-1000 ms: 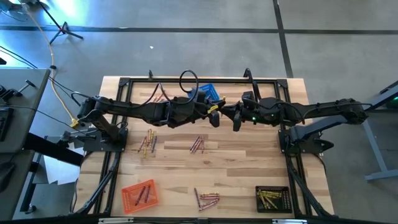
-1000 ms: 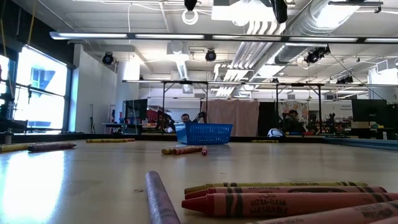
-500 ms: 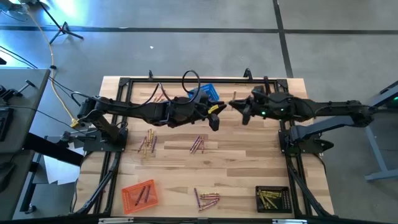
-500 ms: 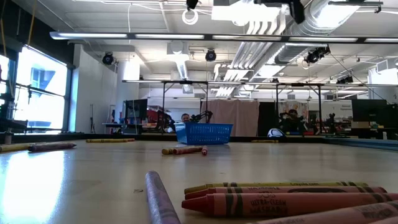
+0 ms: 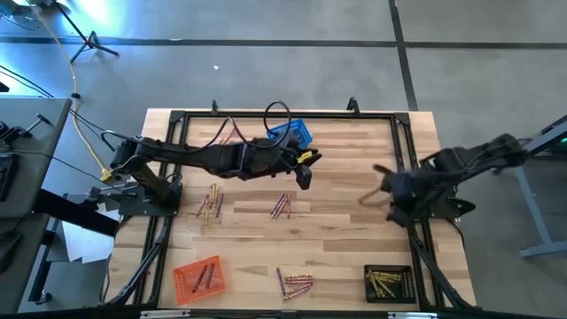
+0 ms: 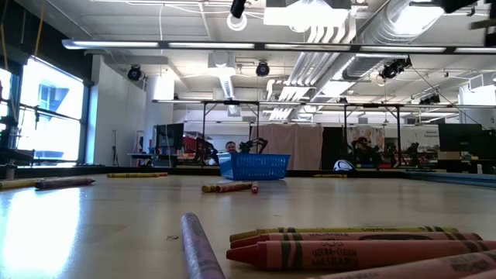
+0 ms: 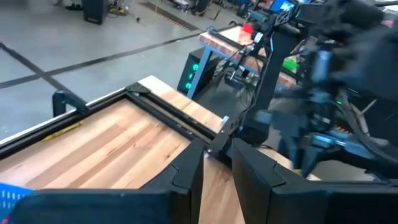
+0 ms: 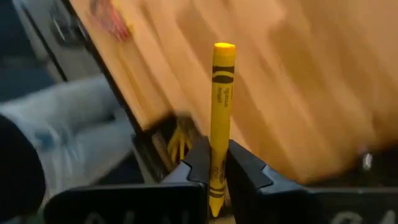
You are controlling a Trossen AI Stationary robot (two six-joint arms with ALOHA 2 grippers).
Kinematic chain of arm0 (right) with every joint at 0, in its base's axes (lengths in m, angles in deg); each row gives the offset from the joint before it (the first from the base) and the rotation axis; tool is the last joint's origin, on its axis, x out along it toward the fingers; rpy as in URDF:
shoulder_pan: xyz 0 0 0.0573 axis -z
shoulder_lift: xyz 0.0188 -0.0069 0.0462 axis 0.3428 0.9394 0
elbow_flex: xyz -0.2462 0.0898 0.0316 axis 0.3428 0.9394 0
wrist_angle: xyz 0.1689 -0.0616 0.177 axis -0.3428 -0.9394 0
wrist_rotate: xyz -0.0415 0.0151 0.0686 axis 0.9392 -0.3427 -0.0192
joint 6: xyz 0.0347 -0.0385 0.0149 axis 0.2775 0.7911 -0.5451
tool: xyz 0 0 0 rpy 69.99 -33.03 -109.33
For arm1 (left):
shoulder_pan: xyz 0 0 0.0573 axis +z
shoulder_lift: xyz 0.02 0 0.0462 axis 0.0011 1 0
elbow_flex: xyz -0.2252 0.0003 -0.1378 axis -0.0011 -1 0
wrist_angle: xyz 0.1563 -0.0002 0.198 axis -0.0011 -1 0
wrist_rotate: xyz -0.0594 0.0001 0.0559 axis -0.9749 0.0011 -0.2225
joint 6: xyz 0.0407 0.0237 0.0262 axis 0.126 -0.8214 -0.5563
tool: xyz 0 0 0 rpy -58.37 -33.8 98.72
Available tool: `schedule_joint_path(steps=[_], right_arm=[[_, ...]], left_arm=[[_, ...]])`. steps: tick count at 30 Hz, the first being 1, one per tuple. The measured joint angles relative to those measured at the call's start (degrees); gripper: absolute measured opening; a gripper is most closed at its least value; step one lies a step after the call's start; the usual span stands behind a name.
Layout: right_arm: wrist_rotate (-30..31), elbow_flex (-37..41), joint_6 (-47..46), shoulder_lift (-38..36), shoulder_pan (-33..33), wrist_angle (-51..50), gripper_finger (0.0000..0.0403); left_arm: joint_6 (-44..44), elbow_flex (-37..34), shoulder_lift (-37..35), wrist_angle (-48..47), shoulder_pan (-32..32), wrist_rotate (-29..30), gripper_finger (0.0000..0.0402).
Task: Sort crayons
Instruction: Put the yellow crayon into the black bin
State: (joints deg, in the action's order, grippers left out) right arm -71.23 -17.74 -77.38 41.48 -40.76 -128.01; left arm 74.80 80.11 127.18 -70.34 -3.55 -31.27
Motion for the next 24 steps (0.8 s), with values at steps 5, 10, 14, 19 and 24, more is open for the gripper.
schedule_joint_path(steps=[5,10,14,19,24], right_arm=[[-0.01,0.0,-4.14,0.77,-12.11,3.62,0.0012],[0.75,0.0,2.49,5.21,-21.94,7.69,0.0014],[1.4,0.0,10.47,10.35,-27.67,10.8,0.0016],[1.35,0.0,19.69,16.6,-33.13,17.24,0.0017],[2.15,0.0,21.46,21.63,-35.5,23.33,0.0018]], left_arm=[[0.61,0.0,0.0,-1.39,0.24,0.02,0.0069],[0.61,0.0,0.0,-2.78,0.22,0.0,0.007],[0.61,0.0,0.0,-3.16,0.34,0.09,0.007],[-0.16,0.0,0.0,-3.53,0.92,0.13,0.007],[-0.29,0.0,0.0,-3.58,1.41,0.13,0.007]])
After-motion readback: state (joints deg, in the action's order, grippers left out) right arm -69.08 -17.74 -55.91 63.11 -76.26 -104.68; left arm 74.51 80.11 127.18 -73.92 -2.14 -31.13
